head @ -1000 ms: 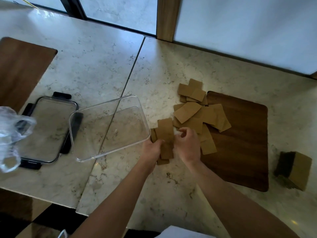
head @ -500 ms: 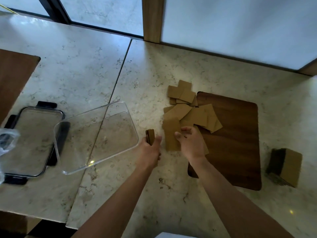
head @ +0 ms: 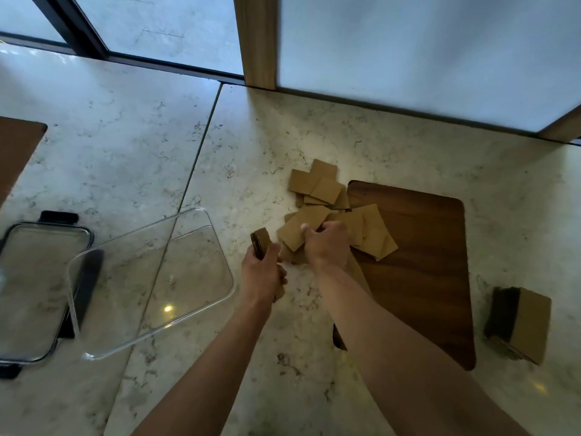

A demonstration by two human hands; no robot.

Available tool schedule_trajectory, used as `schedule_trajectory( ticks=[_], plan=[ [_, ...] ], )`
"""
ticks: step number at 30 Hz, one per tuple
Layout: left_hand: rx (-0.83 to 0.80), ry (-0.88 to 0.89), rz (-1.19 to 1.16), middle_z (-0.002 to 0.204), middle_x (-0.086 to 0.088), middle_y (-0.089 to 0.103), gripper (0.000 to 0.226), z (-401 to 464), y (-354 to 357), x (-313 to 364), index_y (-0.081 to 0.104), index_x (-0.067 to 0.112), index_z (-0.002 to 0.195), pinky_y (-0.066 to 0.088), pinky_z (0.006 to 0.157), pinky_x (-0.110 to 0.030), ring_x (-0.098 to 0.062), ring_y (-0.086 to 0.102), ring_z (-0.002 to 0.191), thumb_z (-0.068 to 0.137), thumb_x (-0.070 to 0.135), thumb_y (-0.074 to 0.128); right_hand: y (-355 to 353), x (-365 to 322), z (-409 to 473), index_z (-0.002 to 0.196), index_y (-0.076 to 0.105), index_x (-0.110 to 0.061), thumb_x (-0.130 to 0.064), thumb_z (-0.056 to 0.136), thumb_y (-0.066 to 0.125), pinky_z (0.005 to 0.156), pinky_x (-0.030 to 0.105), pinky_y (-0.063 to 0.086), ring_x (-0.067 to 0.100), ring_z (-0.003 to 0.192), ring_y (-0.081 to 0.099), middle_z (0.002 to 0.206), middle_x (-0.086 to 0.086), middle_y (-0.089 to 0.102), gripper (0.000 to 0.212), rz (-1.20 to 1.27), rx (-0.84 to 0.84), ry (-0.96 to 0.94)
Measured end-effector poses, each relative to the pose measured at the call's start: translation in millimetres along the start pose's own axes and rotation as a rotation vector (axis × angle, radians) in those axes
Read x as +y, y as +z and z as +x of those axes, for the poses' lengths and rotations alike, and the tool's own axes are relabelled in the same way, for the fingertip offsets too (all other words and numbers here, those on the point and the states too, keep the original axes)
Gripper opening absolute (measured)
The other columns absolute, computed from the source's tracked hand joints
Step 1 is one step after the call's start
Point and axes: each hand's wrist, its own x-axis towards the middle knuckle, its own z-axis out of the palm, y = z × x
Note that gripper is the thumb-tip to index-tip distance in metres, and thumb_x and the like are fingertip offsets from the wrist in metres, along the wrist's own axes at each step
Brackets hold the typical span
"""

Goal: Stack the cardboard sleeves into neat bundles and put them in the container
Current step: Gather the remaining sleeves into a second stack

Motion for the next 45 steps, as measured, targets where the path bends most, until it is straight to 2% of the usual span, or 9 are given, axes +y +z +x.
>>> schedule_trajectory(
  ticks=[4,8,12,17,21,25,31,38,45],
  plan=[
    [-0.029,0.074,0.106,0.071,0.001,0.071,0.047,12.8,10.4,11.7,0.067,0.017,0.098,0.061,0.055,-0.033,-0.011,0.067,0.055,0.085,0.062,0.071,-27.0,13.2,6.3,0.112,0.063,-0.011,-0.031,0.092,0.072,0.080,0.033,0.056,0.018,0.097,0.066,0.111,0.004,0.070,0.030,0.326,0.014,0.001],
    [-0.375,-0.019,0.119,0.088,-0.001,0.083,0.035,16.1,15.7,17.7,0.074,0.024,0.106,0.066,0.062,-0.043,-0.024,0.081,0.078,0.083,0.049,0.083,-55.7,43.4,-7.3,0.109,0.069,-0.013,-0.024,0.092,0.072,0.059,0.025,0.058,0.011,0.066,0.071,0.080,-0.002,0.076,0.020,0.425,-0.359,-0.058],
    [-0.426,-0.191,-0.035,0.104,-0.025,0.080,0.030,12.0,12.9,8.5,0.075,0.001,0.114,0.065,0.078,-0.054,-0.041,0.078,0.091,0.093,0.021,0.069,-62.0,60.6,-1.2,0.114,0.069,-0.025,-0.033,0.099,0.061,0.072,0.013,0.049,0.005,0.089,0.067,0.106,-0.006,0.069,0.018,-0.003,-0.188,-0.373],
    [-0.260,-0.182,-0.262,0.082,-0.018,0.070,0.028,4.1,4.8,-0.2,0.065,0.012,0.115,0.060,0.063,-0.047,-0.031,0.067,0.062,0.089,0.021,0.067,-63.3,58.7,16.1,0.140,0.049,-0.034,-0.052,0.085,0.072,0.107,0.037,0.035,0.020,0.125,0.034,0.134,0.001,0.036,0.062,-0.593,-0.227,-0.619],
    [-0.292,-0.079,-0.284,0.080,-0.012,0.068,0.041,1.6,1.7,-1.9,0.060,0.054,0.125,0.058,0.058,-0.044,-0.030,0.066,0.060,0.095,0.027,0.066,-73.5,60.2,20.8,0.111,0.058,-0.028,-0.045,0.078,0.081,0.107,0.045,0.037,0.026,0.123,0.039,0.129,0.002,0.044,0.044,-0.486,-0.164,-0.558],
    [-0.277,-0.052,-0.221,0.105,-0.021,0.068,0.019,-4.6,6.0,1.3,0.061,0.044,0.112,0.063,0.064,-0.049,-0.032,0.073,0.072,0.098,0.036,0.070,-92.8,64.9,21.4,0.103,0.060,-0.025,-0.025,0.086,0.078,0.085,0.028,0.049,0.016,0.104,0.059,0.104,-0.010,0.060,0.026,-0.246,-0.288,-0.505],
    [-0.303,-0.038,-0.181,0.094,-0.021,0.069,0.063,-15.7,19.9,0.2,0.054,0.029,0.126,0.064,0.066,-0.052,-0.033,0.070,0.073,0.075,0.058,0.078,-115.5,72.5,4.3,0.100,0.068,-0.042,-0.022,0.094,0.069,0.073,0.015,0.043,-0.006,0.098,0.056,0.108,-0.025,0.057,0.021,0.306,-0.347,-0.114],
    [-0.845,-0.349,0.100,0.113,-0.025,0.077,0.069,-20.2,10.2,12.4,0.065,0.017,0.132,0.066,0.072,-0.049,-0.042,0.075,0.091,0.086,0.069,0.068,-119.8,62.3,-13.2,0.103,0.069,-0.045,-0.026,0.097,0.065,0.084,0.021,0.044,-0.003,0.102,0.056,0.110,-0.018,0.057,0.020,-0.183,-0.672,-0.590],
    [-0.872,-0.372,-0.240,0.114,-0.028,0.073,0.068,-14.6,-3.8,-1.6,0.054,0.011,0.145,0.063,0.071,-0.047,-0.035,0.075,0.083,0.083,-0.010,0.070,-86.6,68.6,-7.1,0.124,0.061,-0.028,-0.037,0.093,0.069,0.103,0.036,0.049,0.019,0.120,0.054,0.127,0.000,0.044,0.033,-0.073,0.024,-0.437]
  ],
)
